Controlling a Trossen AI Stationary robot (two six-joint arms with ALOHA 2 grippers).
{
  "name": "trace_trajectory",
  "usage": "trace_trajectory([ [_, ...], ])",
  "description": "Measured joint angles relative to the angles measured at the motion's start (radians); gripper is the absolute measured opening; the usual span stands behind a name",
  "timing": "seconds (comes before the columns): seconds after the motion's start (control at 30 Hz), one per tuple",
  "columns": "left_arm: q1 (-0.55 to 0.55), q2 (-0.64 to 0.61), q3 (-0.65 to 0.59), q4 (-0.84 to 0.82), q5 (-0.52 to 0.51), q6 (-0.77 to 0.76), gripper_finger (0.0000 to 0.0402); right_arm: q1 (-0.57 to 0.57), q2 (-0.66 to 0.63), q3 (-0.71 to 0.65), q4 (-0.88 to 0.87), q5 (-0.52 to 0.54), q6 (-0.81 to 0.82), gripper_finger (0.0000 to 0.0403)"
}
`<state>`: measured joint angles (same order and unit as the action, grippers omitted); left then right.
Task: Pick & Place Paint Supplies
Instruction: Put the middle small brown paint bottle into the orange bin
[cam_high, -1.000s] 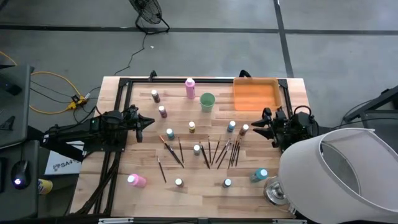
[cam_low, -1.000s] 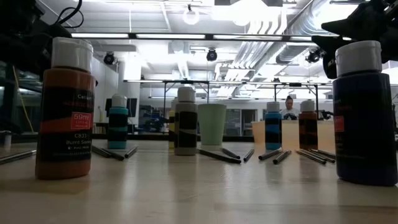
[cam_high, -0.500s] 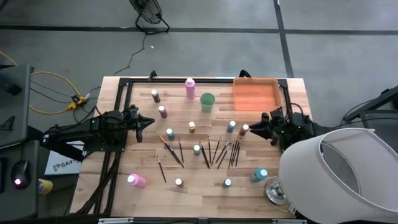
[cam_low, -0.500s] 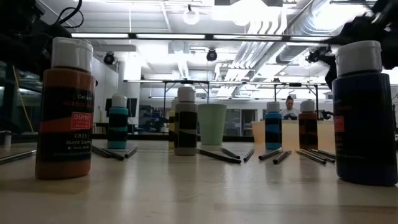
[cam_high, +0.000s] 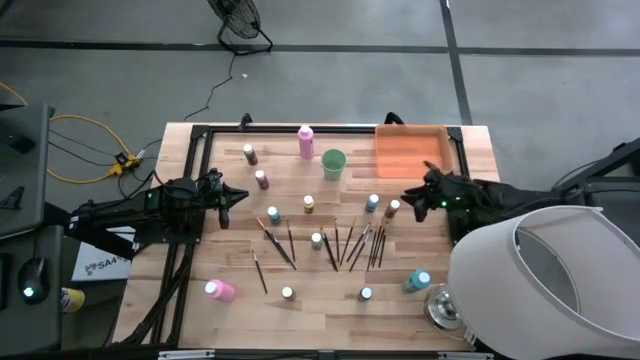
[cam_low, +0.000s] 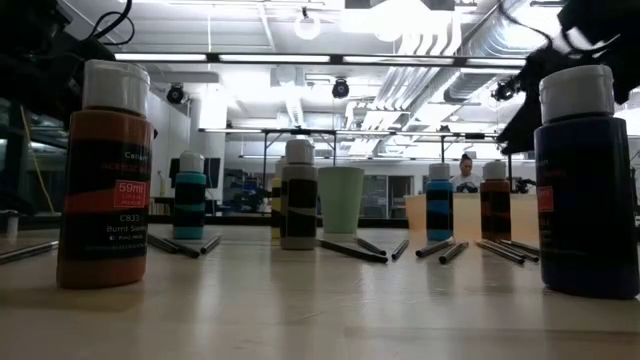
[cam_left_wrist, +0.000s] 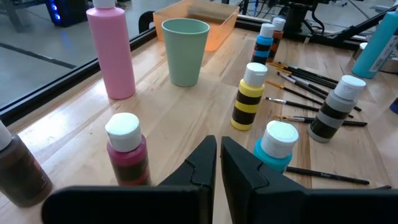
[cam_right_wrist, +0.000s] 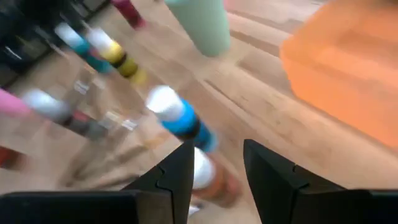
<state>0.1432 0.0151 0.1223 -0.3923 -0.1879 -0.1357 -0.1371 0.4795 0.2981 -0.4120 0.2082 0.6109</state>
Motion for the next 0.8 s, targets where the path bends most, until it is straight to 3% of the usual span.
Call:
trace_trajectory([
  [0.23, 0.000, 0.000, 0.000, 0.000, 0.000, 0.000, 0.0022, 0.025, 0.110, 0.004, 0.105, 0.000, -0.242, 0.0142],
  [0.6, 0.000, 0.000, 0.000, 0.000, 0.000, 0.000, 0.0022, 0.154, 0.122, 0.005, 0.065, 0.036, -0.239, 0.0287],
  [0.8, 0.000, 0.000, 0.000, 0.000, 0.000, 0.000, 0.0022, 0.177, 0.132, 0.005, 0.051, 0.109, -0.214, 0.0308],
])
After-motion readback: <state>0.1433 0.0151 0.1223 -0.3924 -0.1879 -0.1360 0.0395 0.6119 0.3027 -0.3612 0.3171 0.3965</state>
